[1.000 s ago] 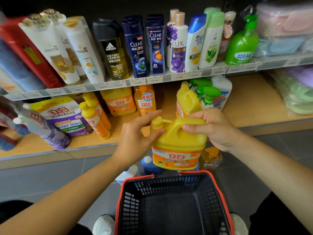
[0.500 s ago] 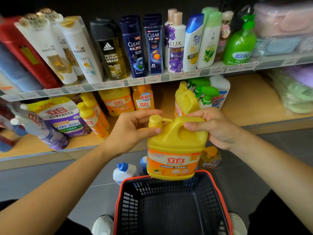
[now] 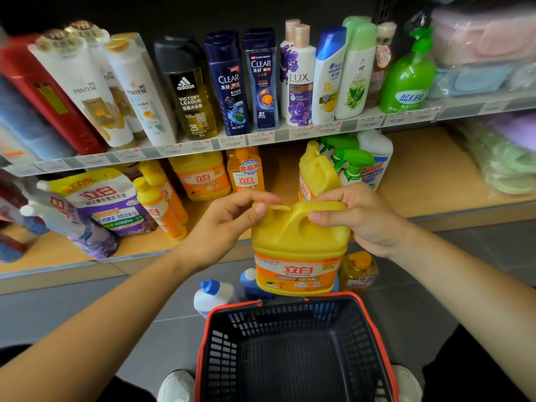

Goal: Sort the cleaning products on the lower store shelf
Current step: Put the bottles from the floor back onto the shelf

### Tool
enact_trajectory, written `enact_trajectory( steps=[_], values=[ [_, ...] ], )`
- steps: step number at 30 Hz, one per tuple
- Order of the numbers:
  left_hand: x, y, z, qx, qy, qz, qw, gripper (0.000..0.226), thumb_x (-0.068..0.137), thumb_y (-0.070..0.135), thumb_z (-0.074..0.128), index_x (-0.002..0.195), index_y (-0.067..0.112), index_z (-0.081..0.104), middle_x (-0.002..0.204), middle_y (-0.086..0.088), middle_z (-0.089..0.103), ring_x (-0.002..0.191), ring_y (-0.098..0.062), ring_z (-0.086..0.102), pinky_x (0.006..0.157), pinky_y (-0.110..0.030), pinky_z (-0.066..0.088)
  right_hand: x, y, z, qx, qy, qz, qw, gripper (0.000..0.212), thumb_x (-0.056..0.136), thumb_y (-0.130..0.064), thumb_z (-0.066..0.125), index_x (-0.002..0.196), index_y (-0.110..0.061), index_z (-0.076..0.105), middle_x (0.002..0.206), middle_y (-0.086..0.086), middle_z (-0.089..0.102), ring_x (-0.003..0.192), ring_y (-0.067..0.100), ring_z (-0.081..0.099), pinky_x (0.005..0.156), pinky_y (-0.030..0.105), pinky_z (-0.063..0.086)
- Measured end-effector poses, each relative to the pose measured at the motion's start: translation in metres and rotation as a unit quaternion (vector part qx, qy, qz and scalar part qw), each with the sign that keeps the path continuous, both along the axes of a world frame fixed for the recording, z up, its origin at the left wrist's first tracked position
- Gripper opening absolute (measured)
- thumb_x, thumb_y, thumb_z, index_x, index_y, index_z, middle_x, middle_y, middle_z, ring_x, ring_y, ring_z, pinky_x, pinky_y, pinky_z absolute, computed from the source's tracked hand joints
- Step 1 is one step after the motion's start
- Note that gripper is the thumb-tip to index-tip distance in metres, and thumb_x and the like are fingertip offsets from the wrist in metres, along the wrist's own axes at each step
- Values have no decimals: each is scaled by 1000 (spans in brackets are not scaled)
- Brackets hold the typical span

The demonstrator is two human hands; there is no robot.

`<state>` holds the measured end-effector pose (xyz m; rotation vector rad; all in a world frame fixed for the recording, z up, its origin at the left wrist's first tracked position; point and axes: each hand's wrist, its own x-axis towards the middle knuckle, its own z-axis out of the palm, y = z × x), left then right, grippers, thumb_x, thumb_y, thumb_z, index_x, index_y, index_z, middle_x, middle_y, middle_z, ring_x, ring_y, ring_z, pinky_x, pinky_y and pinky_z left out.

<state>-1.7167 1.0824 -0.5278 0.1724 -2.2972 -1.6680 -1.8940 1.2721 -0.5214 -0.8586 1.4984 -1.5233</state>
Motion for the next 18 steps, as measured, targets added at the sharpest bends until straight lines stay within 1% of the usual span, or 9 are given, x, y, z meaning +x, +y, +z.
enact_trajectory(
  steps=[2,4,7,9,11,12,13,16,18],
  values=[
    [-1,-3,-7,47,-26,-6,999,42,102,28,55,144,24,53,136,4,65,131,-13,57,101,-26,51,-3,0,-1,1,-8,-17,1000,40,67,-20,78,102,-1,75,104,19,75,99,25,71,91,38,57],
    [2,-9,-17,65,-74,-21,995,56,97,33,64,149,27,46,142,7,60,134,-12,54,106,-34,50,-7,2,0,-6,-25,-35,999,44,67,-19,76,106,2,73,107,19,73,102,26,70,92,38,56],
    [10,-17,-41,-29,-193,-73,978,65,86,38,78,145,34,48,139,13,61,131,-9,56,111,-44,45,-14,4,4,-35,-68,-56,996,41,72,-16,73,109,1,71,111,17,74,104,26,70,89,34,58],
    [13,-18,-55,-20,-235,-72,969,72,81,31,86,143,31,49,136,11,64,127,-12,59,109,-47,48,-19,6,6,-64,-91,-63,992,32,76,-15,70,105,-2,75,108,15,75,101,24,72,85,32,59],
    [12,-17,-62,43,-220,-45,973,73,79,23,88,141,23,50,135,3,66,125,-19,62,107,-51,50,-24,7,6,-87,-88,-65,990,17,80,-15,66,87,-14,81,87,4,78,88,15,73,76,27,59],
    [11,-17,-63,76,-206,-32,975,75,77,21,89,141,19,50,134,-2,66,124,-23,63,106,-53,50,-26,8,5,-97,-83,-63,990,18,82,-16,64,80,-18,82,79,-2,76,83,12,73,73,25,58],
    [9,-18,-64,100,-191,-22,976,78,73,21,90,140,15,51,134,-6,66,124,-27,64,105,-56,49,-28,7,5,-101,-82,-60,990,19,83,-17,64,79,-19,82,78,-3,76,83,11,73,73,25,58],
    [8,-19,-63,137,-158,2,978,86,60,25,97,132,7,54,128,-13,68,118,-34,66,100,-59,52,-34,7,1,-100,-84,-68,989,18,83,-19,66,93,-14,81,97,5,77,95,17,73,79,29,59],
    [9,-19,-61,131,-136,34,981,86,50,33,101,120,9,57,121,-11,71,111,-33,70,90,-52,59,-39,8,-2,-92,-53,-85,991,19,84,-22,66,97,-16,79,102,3,77,98,15,72,79,27,58]
  ],
)
